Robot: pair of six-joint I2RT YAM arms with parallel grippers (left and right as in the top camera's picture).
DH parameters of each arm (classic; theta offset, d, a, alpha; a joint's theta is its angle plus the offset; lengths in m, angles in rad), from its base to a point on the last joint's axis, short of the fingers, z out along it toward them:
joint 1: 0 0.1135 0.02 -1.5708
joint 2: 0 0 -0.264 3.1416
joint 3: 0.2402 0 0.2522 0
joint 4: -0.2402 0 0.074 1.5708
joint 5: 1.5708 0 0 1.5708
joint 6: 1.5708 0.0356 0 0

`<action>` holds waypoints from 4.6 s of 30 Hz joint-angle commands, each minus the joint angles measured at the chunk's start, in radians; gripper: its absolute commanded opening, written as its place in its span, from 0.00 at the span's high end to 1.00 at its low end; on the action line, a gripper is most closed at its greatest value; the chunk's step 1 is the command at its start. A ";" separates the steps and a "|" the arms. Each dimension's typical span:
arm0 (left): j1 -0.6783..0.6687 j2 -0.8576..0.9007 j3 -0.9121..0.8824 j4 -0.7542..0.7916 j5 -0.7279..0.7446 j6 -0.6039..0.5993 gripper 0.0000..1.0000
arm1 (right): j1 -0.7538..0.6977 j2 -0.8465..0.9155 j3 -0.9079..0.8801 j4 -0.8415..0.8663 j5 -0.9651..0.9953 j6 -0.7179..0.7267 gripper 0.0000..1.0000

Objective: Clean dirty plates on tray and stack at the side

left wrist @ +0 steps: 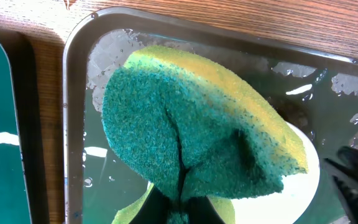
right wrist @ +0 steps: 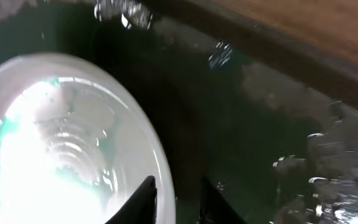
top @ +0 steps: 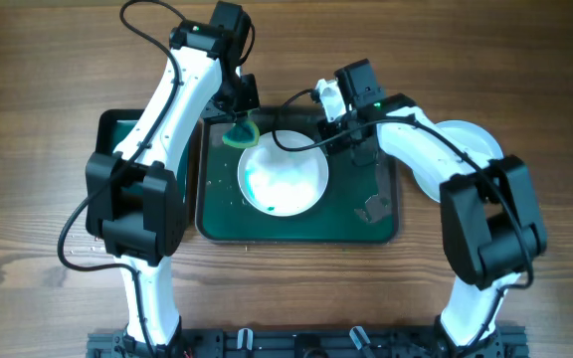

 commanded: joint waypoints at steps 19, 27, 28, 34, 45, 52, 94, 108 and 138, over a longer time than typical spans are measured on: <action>-0.042 -0.027 0.022 0.006 0.012 -0.014 0.96 | 0.002 0.090 0.011 -0.114 0.048 0.678 0.96; -0.062 -0.022 0.021 0.007 0.009 -0.051 0.96 | 0.003 0.090 0.010 -0.314 0.241 0.841 0.96; -0.063 -0.016 0.021 0.006 0.008 -0.077 0.96 | 0.003 0.090 0.010 -0.332 0.241 0.855 0.96; -0.100 0.048 0.019 0.031 -0.004 -0.201 0.96 | -0.004 0.090 -0.075 -0.213 0.164 0.829 0.96; -0.153 0.152 -0.185 0.183 -0.094 -0.318 0.96 | -0.014 0.090 -0.077 -0.160 0.121 0.724 0.96; -0.242 0.152 -0.315 0.293 0.267 0.079 0.96 | -0.014 0.090 -0.077 -0.149 0.115 0.710 0.96; -0.184 0.147 -0.181 0.383 -0.559 -0.405 0.96 | -0.014 0.090 -0.080 -0.146 0.116 0.703 0.96; -0.088 0.004 -0.057 0.063 -0.244 -0.193 0.96 | -0.014 0.027 -0.057 -0.137 0.090 0.545 0.96; -0.028 0.004 -0.057 -0.009 -0.018 -0.071 0.96 | 0.493 -0.422 -0.057 -0.510 1.763 0.388 0.96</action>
